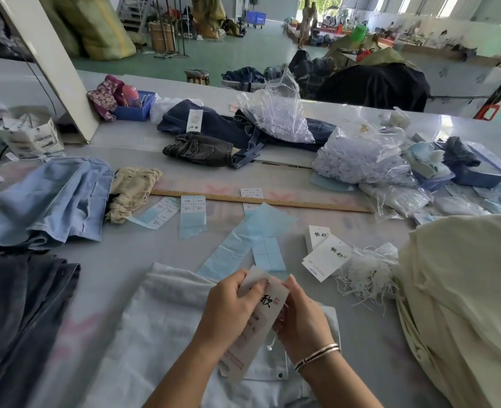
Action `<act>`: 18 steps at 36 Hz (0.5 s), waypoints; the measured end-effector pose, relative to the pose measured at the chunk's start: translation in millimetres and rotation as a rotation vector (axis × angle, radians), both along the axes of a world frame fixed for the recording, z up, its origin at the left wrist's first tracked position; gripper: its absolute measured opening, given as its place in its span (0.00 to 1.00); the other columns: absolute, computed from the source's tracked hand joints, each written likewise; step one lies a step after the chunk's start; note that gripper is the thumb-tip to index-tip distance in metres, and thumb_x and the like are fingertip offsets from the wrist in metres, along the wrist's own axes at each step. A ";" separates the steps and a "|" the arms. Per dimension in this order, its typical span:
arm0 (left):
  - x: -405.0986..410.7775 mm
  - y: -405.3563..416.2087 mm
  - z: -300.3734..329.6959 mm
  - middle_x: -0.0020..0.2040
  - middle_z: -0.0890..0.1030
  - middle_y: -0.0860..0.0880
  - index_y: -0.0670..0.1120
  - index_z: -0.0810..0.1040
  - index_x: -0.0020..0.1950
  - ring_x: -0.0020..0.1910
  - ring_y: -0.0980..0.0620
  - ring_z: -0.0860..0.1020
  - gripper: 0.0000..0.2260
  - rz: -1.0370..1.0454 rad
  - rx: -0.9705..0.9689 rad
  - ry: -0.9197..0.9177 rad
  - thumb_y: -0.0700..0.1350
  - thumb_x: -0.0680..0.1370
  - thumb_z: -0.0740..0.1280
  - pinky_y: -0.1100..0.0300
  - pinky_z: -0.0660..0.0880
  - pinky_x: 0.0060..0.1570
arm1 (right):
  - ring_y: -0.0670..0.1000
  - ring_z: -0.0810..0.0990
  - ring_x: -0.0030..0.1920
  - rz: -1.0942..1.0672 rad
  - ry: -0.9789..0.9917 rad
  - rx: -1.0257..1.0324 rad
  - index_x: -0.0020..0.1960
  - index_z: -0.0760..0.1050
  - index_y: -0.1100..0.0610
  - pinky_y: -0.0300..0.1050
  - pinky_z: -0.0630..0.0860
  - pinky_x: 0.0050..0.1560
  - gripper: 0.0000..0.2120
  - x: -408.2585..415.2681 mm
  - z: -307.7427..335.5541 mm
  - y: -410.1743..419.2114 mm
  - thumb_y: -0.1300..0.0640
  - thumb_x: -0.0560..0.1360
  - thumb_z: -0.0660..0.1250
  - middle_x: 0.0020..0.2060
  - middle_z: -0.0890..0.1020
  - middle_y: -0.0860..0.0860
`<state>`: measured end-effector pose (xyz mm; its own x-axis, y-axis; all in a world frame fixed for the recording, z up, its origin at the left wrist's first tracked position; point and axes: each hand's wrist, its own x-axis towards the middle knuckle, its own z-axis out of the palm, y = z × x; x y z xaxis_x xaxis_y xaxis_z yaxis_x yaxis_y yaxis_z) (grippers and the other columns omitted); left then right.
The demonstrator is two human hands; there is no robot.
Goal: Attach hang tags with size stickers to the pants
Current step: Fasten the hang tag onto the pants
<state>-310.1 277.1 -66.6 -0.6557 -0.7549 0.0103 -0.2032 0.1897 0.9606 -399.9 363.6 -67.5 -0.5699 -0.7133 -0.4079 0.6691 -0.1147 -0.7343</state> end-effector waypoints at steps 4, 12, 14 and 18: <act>2.0 2.1 -2.0 0.35 0.81 0.45 0.42 0.77 0.40 0.35 0.48 0.80 0.14 0.004 -0.033 -0.022 0.52 0.76 0.68 0.52 0.76 0.37 | 0.46 0.76 0.27 0.009 0.026 0.002 0.46 0.81 0.64 0.37 0.69 0.28 0.17 1.7 1.5 4.5 0.51 0.73 0.61 0.29 0.80 0.54; 2.8 7.4 -3.9 0.35 0.81 0.48 0.45 0.78 0.41 0.34 0.53 0.79 0.11 -0.001 -0.072 -0.094 0.52 0.76 0.68 0.57 0.75 0.35 | 0.45 0.78 0.38 0.048 0.441 0.073 0.49 0.83 0.56 0.35 0.71 0.40 0.09 2.3 -1.7 10.2 0.60 0.70 0.69 0.43 0.84 0.53; 2.7 9.8 -7.7 0.34 0.81 0.50 0.46 0.79 0.41 0.35 0.54 0.78 0.08 -0.016 -0.084 -0.114 0.50 0.77 0.67 0.58 0.75 0.35 | 0.44 0.82 0.44 0.030 0.522 0.134 0.49 0.82 0.55 0.36 0.76 0.48 0.10 2.6 -6.4 10.5 0.66 0.71 0.70 0.46 0.85 0.53; 3.1 19.9 -17.1 0.35 0.82 0.50 0.46 0.82 0.42 0.35 0.56 0.77 0.07 -0.088 0.119 -0.069 0.46 0.78 0.67 0.53 0.76 0.39 | 0.43 0.81 0.36 -0.017 0.601 0.242 0.44 0.83 0.61 0.35 0.77 0.40 0.04 1.4 -14.2 12.2 0.66 0.72 0.70 0.35 0.85 0.51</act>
<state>-307.0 296.9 -83.7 -0.7156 -0.6875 -0.1237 -0.2575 0.0949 0.9616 -398.5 375.9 -81.7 -0.7597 -0.6298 -0.1620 0.1324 0.0941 -0.9867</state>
